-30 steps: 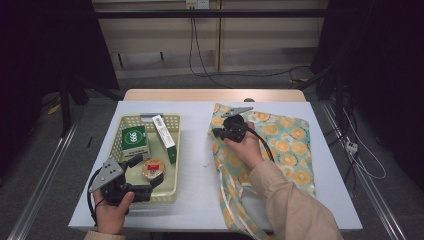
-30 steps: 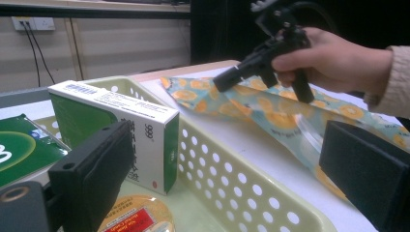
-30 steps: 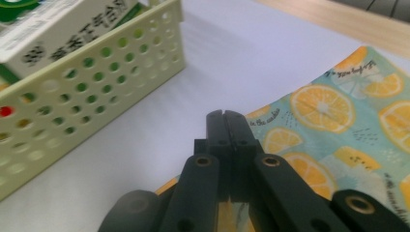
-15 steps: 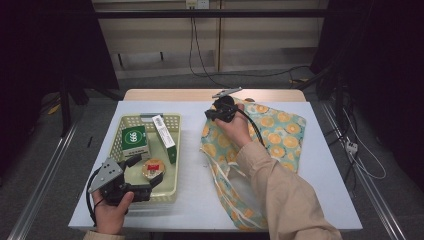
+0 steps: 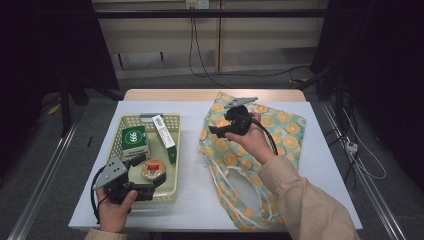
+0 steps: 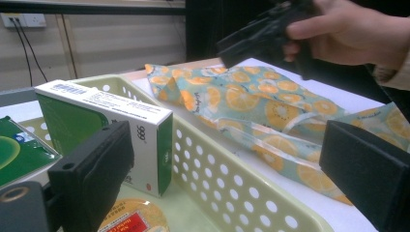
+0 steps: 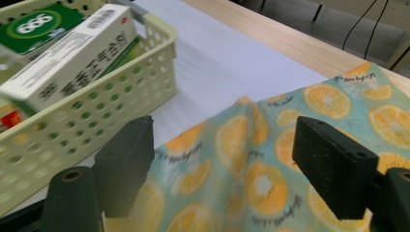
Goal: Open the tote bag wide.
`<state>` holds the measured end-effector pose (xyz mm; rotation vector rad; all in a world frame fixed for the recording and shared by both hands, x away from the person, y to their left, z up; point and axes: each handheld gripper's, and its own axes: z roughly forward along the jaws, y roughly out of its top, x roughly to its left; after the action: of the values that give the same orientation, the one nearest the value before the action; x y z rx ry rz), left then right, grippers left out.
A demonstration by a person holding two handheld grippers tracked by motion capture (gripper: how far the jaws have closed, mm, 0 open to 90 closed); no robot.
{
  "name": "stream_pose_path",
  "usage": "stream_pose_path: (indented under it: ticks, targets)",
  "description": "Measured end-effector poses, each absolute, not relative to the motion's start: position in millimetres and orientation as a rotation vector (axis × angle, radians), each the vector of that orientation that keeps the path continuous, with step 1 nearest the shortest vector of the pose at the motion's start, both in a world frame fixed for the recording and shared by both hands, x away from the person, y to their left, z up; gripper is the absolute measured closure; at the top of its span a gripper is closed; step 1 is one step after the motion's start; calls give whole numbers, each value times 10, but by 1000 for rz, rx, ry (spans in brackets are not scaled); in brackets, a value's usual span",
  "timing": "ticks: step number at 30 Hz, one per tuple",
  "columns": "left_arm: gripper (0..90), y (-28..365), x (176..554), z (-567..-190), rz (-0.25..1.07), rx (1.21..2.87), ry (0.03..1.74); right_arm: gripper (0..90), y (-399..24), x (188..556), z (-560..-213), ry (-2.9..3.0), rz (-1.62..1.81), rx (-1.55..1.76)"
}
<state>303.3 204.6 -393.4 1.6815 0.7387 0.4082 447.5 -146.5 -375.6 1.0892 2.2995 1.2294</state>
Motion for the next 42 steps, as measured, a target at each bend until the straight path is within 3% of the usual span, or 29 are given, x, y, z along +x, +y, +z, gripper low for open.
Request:
stream_pose_path:
  ticks: [12,21,25,42]
  targets:
    - [50,2030,3076,-3910,402,1670,738,199,-1776,3708,-3922,2343,1232,1040]
    - [49,1990,3082,-3904,405,1677,736,206,-1943,3358,-4117,2384,1211,1024]
    - [49,1974,3083,-3910,403,1673,737,132,-1920,3234,-4155,2364,1241,1044]
    - [50,1954,3089,-3914,402,1683,720,216,-1655,3086,-4298,2480,1262,1026]
